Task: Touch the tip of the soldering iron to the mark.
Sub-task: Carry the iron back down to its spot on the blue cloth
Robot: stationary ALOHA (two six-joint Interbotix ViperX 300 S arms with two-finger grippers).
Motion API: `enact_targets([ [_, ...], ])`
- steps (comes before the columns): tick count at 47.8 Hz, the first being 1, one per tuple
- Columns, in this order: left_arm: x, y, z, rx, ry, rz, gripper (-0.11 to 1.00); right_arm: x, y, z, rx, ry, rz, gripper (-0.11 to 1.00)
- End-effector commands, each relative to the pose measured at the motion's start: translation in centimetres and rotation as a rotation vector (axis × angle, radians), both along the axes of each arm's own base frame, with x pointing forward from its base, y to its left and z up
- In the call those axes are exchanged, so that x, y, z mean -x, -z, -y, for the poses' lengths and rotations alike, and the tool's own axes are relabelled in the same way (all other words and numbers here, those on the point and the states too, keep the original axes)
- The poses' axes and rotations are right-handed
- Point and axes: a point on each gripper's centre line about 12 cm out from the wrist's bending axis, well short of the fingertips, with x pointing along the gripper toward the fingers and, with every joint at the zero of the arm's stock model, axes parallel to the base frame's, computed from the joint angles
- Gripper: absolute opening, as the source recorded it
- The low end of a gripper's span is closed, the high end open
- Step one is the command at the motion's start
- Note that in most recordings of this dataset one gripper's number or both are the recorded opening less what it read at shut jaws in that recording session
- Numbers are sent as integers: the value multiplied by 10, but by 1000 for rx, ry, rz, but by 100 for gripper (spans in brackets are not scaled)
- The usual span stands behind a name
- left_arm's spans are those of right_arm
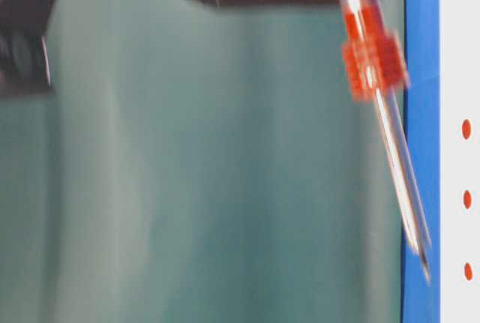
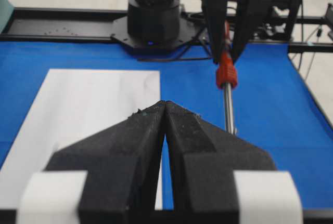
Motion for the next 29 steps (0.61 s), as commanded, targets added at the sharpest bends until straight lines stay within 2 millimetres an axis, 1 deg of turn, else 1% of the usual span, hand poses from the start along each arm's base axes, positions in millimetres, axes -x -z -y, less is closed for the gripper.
enact_targets([
  [1,-1,-5,-1,4,-3,17,2,-19,-15,2,-11,17,51,7],
  [7,-1,-6,-1,4,-3,21,2,-42,-16,4,-14,37,63,7],
  [14,0,-6,-1,4,-3,20,2,-56,-17,3,-17,45,73,7],
  [21,0,-5,-1,4,-3,15,2,-60,-12,4,-20,57,65,7],
  [29,0,-2,-1,3,-3,4,2,-63,7,6,-7,58,29,7],
])
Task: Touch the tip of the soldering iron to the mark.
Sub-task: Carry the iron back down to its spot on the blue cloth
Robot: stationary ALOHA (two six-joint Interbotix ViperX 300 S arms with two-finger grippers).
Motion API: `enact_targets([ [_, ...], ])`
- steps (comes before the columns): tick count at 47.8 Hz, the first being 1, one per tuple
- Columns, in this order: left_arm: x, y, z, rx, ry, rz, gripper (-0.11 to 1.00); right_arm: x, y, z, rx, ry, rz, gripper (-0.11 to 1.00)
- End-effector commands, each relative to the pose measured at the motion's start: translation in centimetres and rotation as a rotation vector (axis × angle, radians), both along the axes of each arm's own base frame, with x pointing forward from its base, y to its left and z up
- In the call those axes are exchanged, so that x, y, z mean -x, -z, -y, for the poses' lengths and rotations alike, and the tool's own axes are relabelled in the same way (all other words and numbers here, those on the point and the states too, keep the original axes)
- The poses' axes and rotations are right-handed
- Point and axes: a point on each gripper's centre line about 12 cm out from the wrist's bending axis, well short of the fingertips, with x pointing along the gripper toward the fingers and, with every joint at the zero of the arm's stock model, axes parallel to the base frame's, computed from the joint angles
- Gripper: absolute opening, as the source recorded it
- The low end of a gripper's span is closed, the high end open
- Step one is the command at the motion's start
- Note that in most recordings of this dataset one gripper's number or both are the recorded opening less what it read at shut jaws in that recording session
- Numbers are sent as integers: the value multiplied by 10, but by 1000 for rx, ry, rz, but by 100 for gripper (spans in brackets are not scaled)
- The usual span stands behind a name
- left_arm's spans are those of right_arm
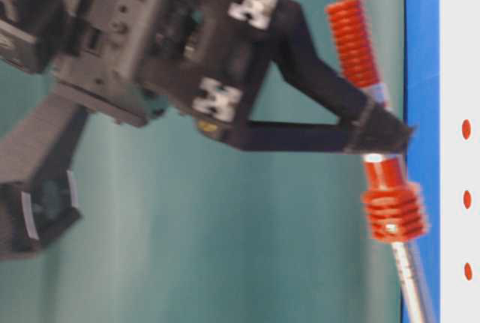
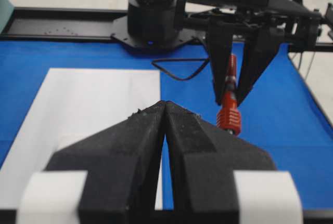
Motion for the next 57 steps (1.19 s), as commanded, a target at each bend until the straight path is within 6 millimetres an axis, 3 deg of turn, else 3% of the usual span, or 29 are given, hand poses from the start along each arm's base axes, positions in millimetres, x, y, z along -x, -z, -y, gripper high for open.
enact_targets([
  [1,-1,-2,-1,5,-3,6,2,-3,-2,2,-5,4,19,7],
  [12,-1,0,-1,20,-2,1,2,-6,36,-3,-29,-38,39,7],
  [24,0,0,-1,20,-2,2,2,4,82,-10,-111,-69,75,7],
  [41,3,-5,-1,15,-2,26,2,15,112,-17,-147,-112,106,7],
  [57,3,-5,-1,16,-2,27,2,14,127,-21,-151,-121,95,7],
])
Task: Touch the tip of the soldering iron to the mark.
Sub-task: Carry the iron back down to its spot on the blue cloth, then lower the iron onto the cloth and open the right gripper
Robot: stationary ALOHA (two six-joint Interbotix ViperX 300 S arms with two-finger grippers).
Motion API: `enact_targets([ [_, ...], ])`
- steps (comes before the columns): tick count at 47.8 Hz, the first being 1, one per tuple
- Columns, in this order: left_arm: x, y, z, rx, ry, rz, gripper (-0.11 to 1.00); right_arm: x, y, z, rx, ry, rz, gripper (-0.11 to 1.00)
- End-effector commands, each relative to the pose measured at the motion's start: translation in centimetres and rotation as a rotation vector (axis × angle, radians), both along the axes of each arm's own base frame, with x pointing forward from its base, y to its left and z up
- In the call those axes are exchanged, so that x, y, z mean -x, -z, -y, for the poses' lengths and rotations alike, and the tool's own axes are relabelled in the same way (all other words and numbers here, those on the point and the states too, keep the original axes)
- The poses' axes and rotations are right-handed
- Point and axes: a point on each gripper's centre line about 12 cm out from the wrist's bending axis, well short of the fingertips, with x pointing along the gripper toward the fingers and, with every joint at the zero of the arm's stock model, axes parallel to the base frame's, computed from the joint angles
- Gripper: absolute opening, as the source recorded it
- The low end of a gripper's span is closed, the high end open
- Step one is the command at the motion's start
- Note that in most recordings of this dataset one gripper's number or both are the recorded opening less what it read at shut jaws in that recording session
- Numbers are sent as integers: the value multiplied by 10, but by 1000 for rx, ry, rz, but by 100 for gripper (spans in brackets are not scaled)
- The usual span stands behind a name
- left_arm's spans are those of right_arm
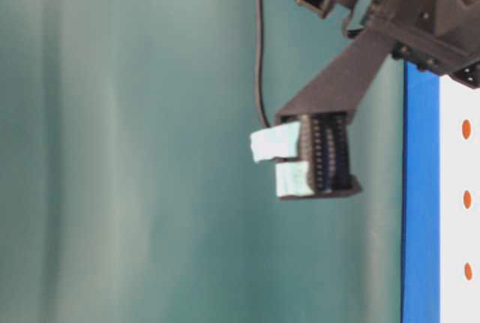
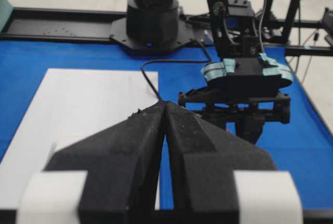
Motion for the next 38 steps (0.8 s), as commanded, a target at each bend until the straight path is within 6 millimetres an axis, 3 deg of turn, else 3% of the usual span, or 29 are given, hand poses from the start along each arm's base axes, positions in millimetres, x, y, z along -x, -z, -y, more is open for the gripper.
enact_targets([
  [1,-1,-5,-1,0,-3,12,2,-3,-7,-3,-11,-3,24,7],
  [35,-1,-6,-1,4,-3,18,2,-5,-9,-4,-40,31,9,8],
  [38,-1,-6,-1,5,-3,18,2,-5,-11,-4,-34,34,0,13],
])
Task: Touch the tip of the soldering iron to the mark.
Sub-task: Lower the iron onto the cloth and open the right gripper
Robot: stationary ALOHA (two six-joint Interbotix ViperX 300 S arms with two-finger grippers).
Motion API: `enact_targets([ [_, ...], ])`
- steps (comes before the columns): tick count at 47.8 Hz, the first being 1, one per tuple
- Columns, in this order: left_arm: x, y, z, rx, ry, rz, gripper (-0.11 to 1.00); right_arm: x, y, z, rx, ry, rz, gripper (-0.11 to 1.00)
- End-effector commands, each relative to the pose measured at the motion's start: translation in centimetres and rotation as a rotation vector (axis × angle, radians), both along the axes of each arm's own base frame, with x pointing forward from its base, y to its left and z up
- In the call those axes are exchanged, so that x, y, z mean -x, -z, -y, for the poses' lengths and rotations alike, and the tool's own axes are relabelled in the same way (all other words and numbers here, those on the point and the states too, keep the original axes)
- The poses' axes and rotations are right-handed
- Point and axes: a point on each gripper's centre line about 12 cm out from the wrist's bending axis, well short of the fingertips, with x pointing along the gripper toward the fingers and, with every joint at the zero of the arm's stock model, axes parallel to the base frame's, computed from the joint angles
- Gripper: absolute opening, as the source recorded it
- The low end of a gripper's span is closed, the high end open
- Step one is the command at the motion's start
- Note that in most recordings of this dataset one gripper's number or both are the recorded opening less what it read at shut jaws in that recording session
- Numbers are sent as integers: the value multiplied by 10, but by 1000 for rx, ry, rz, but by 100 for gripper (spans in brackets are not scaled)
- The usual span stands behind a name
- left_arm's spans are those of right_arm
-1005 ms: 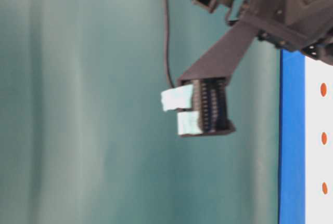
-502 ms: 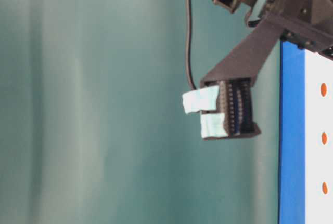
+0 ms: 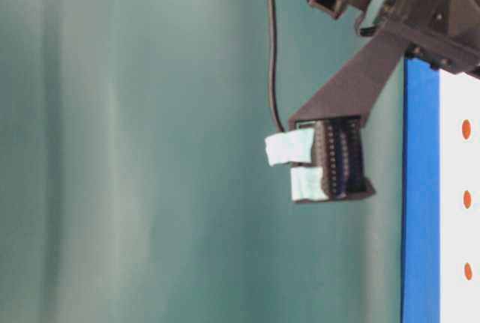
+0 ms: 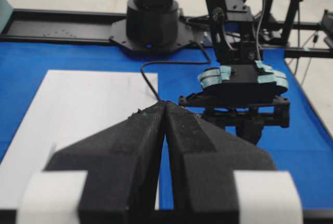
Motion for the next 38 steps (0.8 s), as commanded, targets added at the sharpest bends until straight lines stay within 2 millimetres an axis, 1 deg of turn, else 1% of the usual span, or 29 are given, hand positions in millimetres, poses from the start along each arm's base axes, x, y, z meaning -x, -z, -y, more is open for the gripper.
enact_targets([
  [1,-1,-6,-1,4,-3,15,2,-6,-16,-2,-9,6,27,17],
  [4,-1,-6,-1,2,-3,15,2,-7,-19,-2,-5,10,20,33],
  [7,-1,-6,-1,2,-3,15,2,-6,-24,-3,1,9,15,53],
  [12,-1,-5,-1,2,-3,14,2,-6,-34,0,13,15,6,82],
  [15,-1,-6,-1,2,-3,15,2,-5,-41,1,17,20,5,93],
  [16,-1,-6,-1,2,-3,15,2,-5,-45,1,17,21,8,95],
  [18,-1,-6,-1,4,-3,15,2,-5,-53,2,18,24,14,93],
  [31,0,-7,-1,1,-3,20,2,7,-125,11,55,52,38,94],
  [36,0,-7,-1,2,-3,21,2,12,-149,16,80,69,32,94],
  [38,0,-7,-1,4,-3,21,2,14,-155,18,88,75,26,94],
])
